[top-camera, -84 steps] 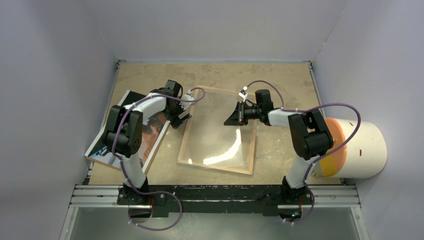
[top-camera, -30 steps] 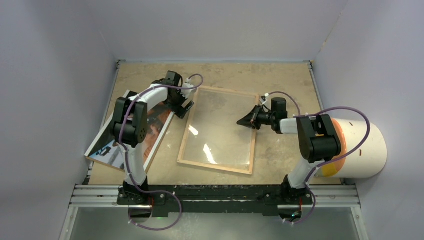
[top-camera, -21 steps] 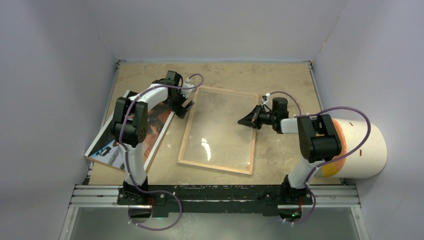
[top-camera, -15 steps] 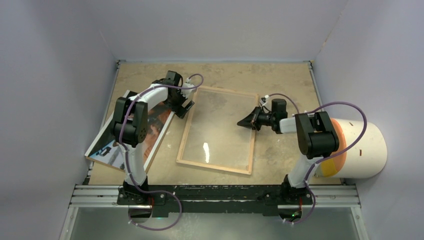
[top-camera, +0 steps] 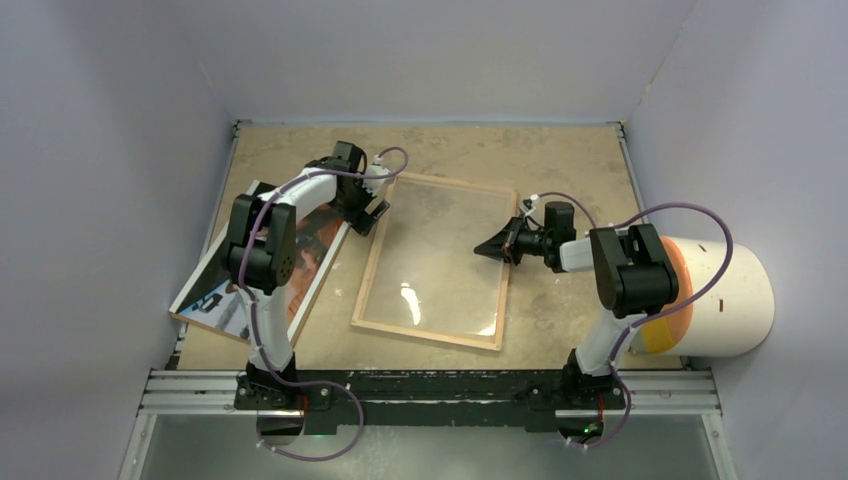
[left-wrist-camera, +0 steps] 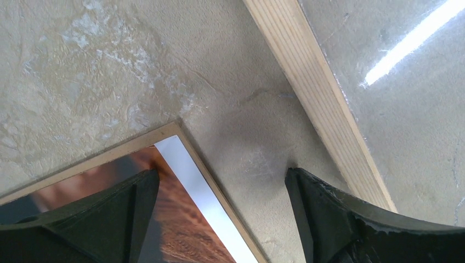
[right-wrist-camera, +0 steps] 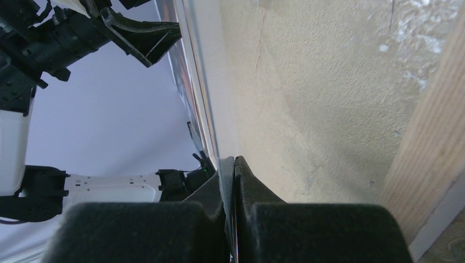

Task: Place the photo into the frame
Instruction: Place the photo frame item in the photo frame.

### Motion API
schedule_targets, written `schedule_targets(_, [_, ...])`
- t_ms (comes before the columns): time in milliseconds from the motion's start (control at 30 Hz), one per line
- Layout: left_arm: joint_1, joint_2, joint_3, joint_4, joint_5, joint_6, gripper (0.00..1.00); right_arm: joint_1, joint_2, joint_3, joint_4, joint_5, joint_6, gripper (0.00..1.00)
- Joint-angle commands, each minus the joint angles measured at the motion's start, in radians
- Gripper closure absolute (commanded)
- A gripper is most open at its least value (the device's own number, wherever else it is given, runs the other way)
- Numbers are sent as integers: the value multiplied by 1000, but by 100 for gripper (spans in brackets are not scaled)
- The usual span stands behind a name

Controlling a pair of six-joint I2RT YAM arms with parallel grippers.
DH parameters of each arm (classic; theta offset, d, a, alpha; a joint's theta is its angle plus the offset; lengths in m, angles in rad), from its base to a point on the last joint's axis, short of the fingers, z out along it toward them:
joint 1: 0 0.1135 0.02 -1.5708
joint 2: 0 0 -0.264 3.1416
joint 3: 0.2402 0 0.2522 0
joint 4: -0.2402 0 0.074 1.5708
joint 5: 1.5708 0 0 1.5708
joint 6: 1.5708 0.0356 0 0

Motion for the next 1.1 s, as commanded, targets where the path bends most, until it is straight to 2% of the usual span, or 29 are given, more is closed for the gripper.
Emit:
schedule_targets(0, [-7, 16, -17, 26, -7, 11, 8, 4, -61, -29, 70, -69, 62, 100])
schedule_targets(700, [-8, 12, -51, 34, 10, 18, 11, 7, -59, -109, 408, -124, 324, 100])
schedule_targets(833, [-8, 10, -55, 36, 10, 20, 11, 10, -56, -103, 399, -127, 327, 100])
schedule_targets(1067, [-8, 11, -58, 41, 10, 21, 11, 10, -54, -49, 214, -126, 211, 100])
